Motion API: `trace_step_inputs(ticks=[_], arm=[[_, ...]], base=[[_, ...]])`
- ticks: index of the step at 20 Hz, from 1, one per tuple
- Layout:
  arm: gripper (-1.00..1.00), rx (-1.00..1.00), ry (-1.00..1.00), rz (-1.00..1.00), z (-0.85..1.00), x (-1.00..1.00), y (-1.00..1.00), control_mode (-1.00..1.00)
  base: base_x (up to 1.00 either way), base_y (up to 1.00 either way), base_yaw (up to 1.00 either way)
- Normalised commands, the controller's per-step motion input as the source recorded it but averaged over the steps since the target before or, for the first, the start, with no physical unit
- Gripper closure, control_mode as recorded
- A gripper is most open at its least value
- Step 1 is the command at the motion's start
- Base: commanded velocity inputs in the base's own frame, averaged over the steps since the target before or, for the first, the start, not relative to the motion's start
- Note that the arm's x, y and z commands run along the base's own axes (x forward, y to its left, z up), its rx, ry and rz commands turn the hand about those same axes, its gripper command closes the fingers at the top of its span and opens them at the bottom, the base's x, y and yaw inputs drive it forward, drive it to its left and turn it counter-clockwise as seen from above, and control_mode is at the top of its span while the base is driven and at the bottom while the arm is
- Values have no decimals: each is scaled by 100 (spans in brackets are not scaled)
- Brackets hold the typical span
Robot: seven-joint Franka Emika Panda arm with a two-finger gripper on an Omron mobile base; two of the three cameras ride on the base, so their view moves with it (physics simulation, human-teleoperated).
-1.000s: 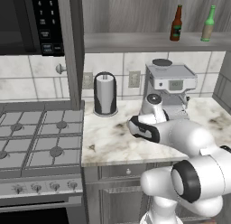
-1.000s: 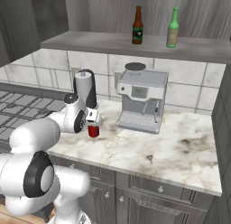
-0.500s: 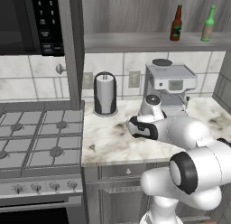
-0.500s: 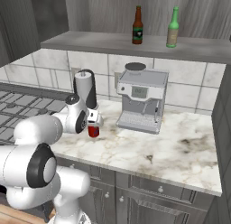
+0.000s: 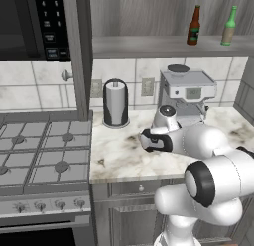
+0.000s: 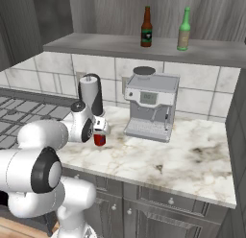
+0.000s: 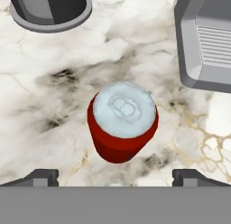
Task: Sort all alcoholic drinks to one cabinet, and non-alcoholic drinks to the other.
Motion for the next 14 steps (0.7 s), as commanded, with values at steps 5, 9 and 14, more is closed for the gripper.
trace_step_inputs(ticks=[5,9,14], arm=[[-100,0,-1,0,-5,6,0,-100],[-100,0,0,0,-5,6,0,-100],[-100,0,0,0,-5,6,0,-100]], base=[[0,0,0],[0,0,0],[0,0,0]])
